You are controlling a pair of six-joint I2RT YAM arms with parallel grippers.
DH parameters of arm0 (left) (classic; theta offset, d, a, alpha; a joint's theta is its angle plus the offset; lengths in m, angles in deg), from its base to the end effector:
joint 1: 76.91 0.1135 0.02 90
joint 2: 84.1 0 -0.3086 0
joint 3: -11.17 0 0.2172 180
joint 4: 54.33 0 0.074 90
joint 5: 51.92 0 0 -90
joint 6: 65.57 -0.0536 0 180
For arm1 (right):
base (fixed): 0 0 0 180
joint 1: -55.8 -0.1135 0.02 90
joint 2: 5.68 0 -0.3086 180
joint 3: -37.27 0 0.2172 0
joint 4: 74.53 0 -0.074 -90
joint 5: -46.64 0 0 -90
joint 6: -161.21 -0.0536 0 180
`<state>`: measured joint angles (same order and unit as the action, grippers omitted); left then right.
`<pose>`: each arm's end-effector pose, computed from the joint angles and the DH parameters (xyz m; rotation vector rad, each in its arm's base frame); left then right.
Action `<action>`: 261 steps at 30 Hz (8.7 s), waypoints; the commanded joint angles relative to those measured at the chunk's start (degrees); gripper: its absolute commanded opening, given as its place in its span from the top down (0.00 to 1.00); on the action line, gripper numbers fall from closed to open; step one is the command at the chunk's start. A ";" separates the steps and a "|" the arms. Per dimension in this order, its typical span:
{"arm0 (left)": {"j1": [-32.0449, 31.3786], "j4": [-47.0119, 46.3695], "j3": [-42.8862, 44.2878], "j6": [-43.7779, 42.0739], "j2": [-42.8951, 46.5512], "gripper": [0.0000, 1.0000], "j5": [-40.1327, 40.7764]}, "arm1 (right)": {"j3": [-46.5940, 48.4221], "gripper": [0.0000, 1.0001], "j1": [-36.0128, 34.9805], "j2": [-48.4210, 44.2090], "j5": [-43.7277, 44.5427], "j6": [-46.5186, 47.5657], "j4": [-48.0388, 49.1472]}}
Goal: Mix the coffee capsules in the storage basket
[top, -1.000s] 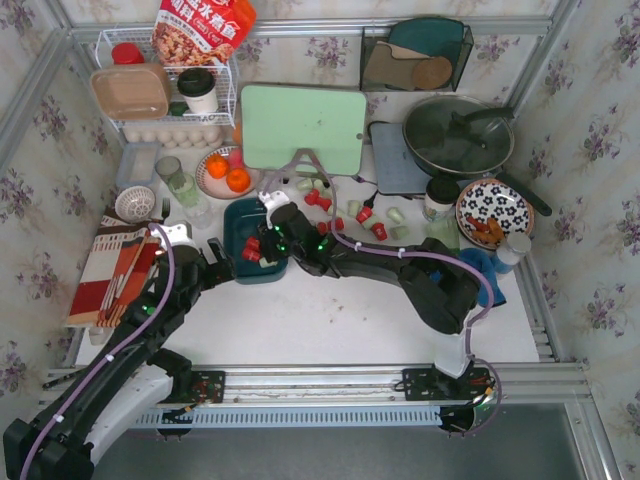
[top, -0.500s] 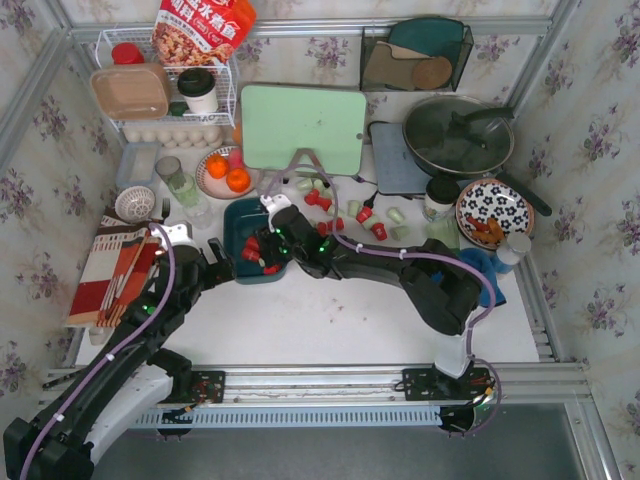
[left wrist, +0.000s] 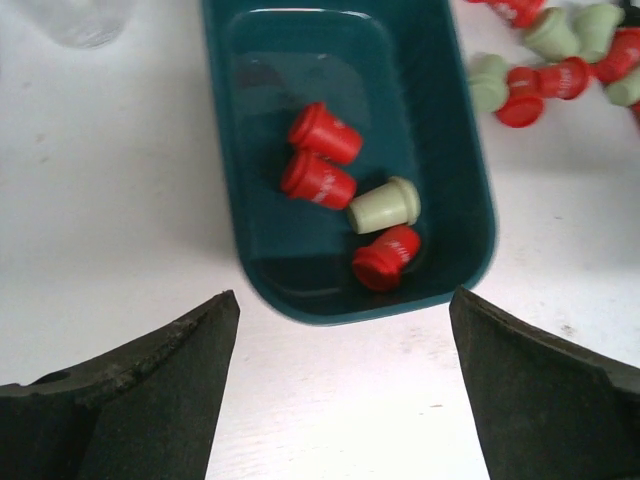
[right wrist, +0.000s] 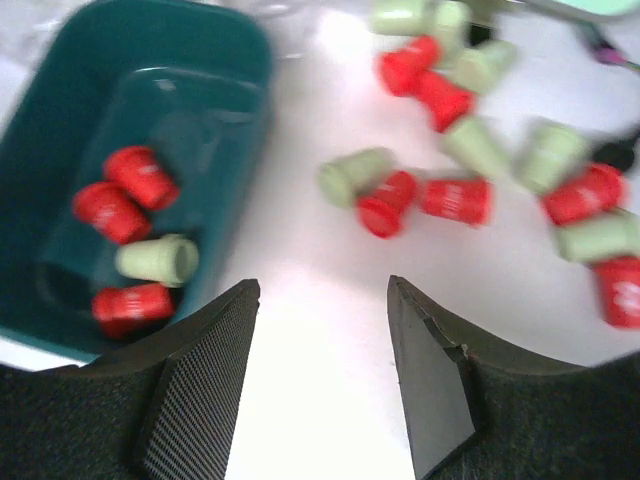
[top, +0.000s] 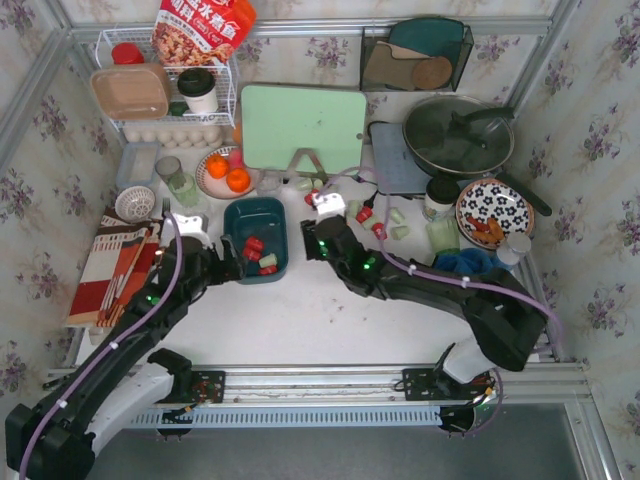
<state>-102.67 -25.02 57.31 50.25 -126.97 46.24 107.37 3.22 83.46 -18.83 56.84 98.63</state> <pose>0.1157 -0.0474 0.2801 -0.0921 2.0444 -0.4241 0.2189 0.2495 0.2976 -0.3924 1.9546 0.3242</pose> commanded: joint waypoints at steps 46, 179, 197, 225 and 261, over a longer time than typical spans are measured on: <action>-16.22 8.31 69.38 -12.86 -82.02 0.44 -0.13 | -31.73 0.30 6.10 -34.00 19.17 2.05 12.78; -11.77 -8.64 10.05 -8.68 -15.76 0.45 9.56 | -4.41 0.45 31.31 13.78 -9.16 -4.17 2.30; -11.77 -7.88 9.81 -8.42 -14.14 0.46 9.87 | -5.44 0.77 31.03 7.44 -12.44 -4.12 -0.40; -11.77 -7.85 4.27 -6.76 -1.88 0.46 18.80 | 18.38 0.58 -0.07 19.95 -21.31 -3.48 -0.67; -12.26 -2.69 23.93 -4.40 -31.95 0.46 2.42 | -24.52 0.28 0.93 -18.82 23.98 7.74 24.46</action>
<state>-114.60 -28.82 76.68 44.96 -153.94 53.61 84.16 3.90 68.21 -1.21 62.46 114.45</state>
